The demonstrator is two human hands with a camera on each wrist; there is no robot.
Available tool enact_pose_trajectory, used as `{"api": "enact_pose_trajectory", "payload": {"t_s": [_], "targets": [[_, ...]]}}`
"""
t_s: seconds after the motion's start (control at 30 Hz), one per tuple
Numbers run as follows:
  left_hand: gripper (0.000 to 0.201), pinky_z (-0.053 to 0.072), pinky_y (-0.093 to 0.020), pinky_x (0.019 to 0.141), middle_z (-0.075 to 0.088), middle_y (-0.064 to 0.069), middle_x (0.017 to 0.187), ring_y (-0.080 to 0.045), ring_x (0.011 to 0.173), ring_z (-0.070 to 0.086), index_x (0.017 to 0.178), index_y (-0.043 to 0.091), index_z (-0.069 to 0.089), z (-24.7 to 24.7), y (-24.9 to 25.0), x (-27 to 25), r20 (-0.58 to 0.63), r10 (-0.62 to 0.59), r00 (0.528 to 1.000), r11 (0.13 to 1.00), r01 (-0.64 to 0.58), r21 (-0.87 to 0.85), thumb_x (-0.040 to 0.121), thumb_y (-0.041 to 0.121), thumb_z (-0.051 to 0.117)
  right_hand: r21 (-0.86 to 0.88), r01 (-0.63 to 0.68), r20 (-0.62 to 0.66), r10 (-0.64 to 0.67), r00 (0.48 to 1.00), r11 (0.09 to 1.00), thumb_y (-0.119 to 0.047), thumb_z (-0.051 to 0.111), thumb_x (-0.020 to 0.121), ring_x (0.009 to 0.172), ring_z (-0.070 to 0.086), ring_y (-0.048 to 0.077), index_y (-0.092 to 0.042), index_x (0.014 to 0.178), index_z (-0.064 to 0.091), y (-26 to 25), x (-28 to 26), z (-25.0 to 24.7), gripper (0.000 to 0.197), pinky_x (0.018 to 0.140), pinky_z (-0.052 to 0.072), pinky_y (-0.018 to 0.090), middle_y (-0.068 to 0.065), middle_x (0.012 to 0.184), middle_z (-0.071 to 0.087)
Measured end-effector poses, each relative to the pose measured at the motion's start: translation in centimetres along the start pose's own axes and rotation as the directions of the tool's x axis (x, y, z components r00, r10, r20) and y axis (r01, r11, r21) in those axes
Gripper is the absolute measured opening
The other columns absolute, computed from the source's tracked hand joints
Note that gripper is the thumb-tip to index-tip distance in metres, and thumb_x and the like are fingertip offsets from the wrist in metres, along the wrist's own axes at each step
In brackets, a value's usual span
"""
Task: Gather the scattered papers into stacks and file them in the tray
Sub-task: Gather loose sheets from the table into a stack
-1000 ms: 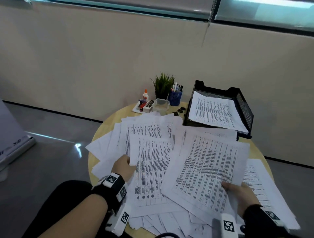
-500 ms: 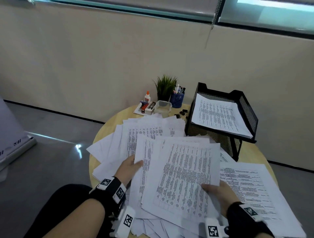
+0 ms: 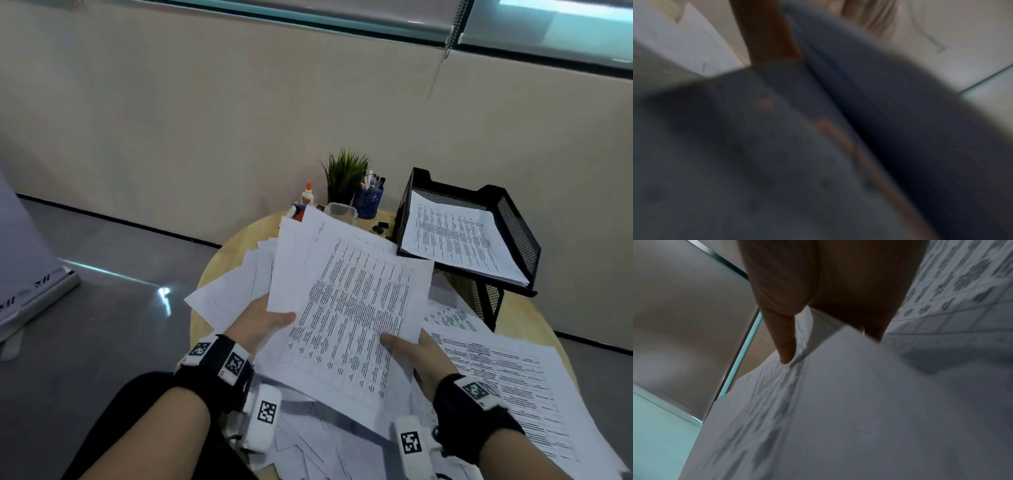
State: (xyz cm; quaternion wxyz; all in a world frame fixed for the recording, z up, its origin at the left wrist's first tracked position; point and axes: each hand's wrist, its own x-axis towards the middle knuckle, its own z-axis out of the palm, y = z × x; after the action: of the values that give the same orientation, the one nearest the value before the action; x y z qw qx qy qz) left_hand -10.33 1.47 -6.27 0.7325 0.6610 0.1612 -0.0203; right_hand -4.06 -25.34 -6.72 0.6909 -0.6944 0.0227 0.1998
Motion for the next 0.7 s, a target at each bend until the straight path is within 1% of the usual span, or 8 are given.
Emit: {"api": "enact_pose_trajectory", "payload": {"t_s": [0.07, 0.17, 0.27, 0.33, 0.43, 0.57, 0.63, 0.7], "targets": [[0.049, 0.035, -0.045, 0.109, 0.062, -0.006, 0.126, -0.024, 0.120, 0.054, 0.130, 0.008, 0.053, -0.7, 0.7, 0.2, 0.014, 0.014, 1.000, 1.000, -0.014, -0.028, 0.083, 0.003, 0.065, 0.084, -0.032, 0.048, 0.028, 0.998, 0.996, -0.003, 0.068, 0.083, 0.090, 0.072, 0.018, -0.009, 0.109, 0.062, -0.8, 0.2, 0.7, 0.027, 0.070, 0.057, 0.025, 0.006, 0.102, 0.074], [0.043, 0.040, -0.043, 0.104, 0.063, -0.010, 0.121, -0.026, 0.115, 0.057, 0.126, 0.005, 0.054, -1.6, 1.3, 0.5, 0.000, 0.009, 1.000, 0.997, -0.009, -0.074, 0.084, -0.002, 0.060, 0.184, -0.150, 0.142, 0.124, 0.982, 0.971, -0.003, 0.064, 0.083, 0.103, 0.067, 0.031, 0.001, 0.115, 0.061, -1.4, 0.4, 1.6, 0.033, 0.086, 0.056, 0.042, 0.016, 0.110, 0.070], [0.027, 0.051, -0.030, 0.078, 0.068, -0.009, 0.101, -0.021, 0.092, 0.064, 0.112, 0.005, 0.058, -1.9, 1.8, 0.5, -0.012, 0.000, 1.000, 0.997, -0.001, -0.073, 0.088, -0.006, 0.052, 0.179, -0.165, 0.146, 0.139, 0.979, 0.970, 0.006, 0.060, 0.083, 0.104, 0.064, 0.040, 0.009, 0.117, 0.058, -1.3, 1.1, 2.1, 0.035, 0.092, 0.052, 0.050, 0.025, 0.112, 0.067], [0.017, 0.052, -0.024, 0.061, 0.068, -0.005, 0.089, -0.015, 0.076, 0.066, 0.099, 0.008, 0.062, -2.0, 1.5, 0.8, -0.066, -0.011, 0.998, 0.998, 0.006, -0.066, 0.091, -0.003, 0.051, 0.136, -0.104, 0.082, 0.093, 0.992, 0.985, 0.010, 0.057, 0.085, 0.101, 0.066, 0.039, 0.011, 0.115, 0.057, -1.1, 1.5, 2.4, 0.030, 0.087, 0.055, 0.043, 0.025, 0.110, 0.068], [0.012, 0.048, -0.028, 0.070, 0.065, -0.010, 0.087, -0.023, 0.078, 0.060, 0.084, 0.013, 0.066, -2.5, -0.2, 2.0, -0.267, -0.063, 0.962, 0.997, 0.047, -0.067, 0.092, 0.011, 0.057, 0.141, -0.026, -0.045, 0.033, 0.998, 0.990, 0.016, 0.052, 0.086, 0.097, 0.065, 0.037, 0.010, 0.104, 0.060, -1.3, 2.0, 1.6, 0.021, 0.083, 0.057, 0.035, 0.027, 0.109, 0.066], [0.027, 0.035, -0.027, 0.073, 0.045, -0.005, 0.078, -0.019, 0.070, 0.043, 0.067, 0.016, 0.047, -3.4, -2.8, 3.9, -0.454, -0.040, 0.890, 0.923, 0.207, 0.325, 0.087, 0.025, 0.062, 0.120, 0.008, -0.154, 0.011, 0.988, 0.993, 0.011, 0.053, 0.087, 0.102, 0.064, 0.039, 0.010, 0.118, 0.054, -2.0, 2.0, -1.3, 0.031, 0.097, 0.047, 0.054, 0.025, 0.113, 0.065], [0.039, 0.034, -0.028, 0.067, 0.043, -0.006, 0.073, -0.022, 0.070, 0.044, 0.072, 0.011, 0.045, -3.1, -2.9, 4.1, -0.456, -0.053, 0.888, 0.837, 0.289, 0.465, 0.082, 0.042, 0.066, 0.120, 0.044, -0.191, -0.021, 0.981, 0.992, 0.009, 0.054, 0.088, 0.095, 0.067, 0.035, 0.006, 0.118, 0.054, -2.6, 1.7, -2.6, 0.031, 0.084, 0.055, 0.048, 0.019, 0.108, 0.068], [0.061, 0.046, -0.033, 0.077, 0.054, -0.012, 0.098, -0.031, 0.091, 0.055, 0.101, 0.005, 0.055, -2.7, -2.9, 4.3, -0.455, -0.092, 0.886, 0.752, 0.361, 0.551, 0.073, 0.057, 0.068, 0.118, 0.084, -0.222, -0.056, 0.973, 0.989, 0.007, 0.055, 0.088, 0.085, 0.070, 0.030, 0.002, 0.116, 0.056, -3.1, 1.7, -3.6, 0.029, 0.069, 0.060, 0.038, 0.013, 0.098, 0.072]]}}
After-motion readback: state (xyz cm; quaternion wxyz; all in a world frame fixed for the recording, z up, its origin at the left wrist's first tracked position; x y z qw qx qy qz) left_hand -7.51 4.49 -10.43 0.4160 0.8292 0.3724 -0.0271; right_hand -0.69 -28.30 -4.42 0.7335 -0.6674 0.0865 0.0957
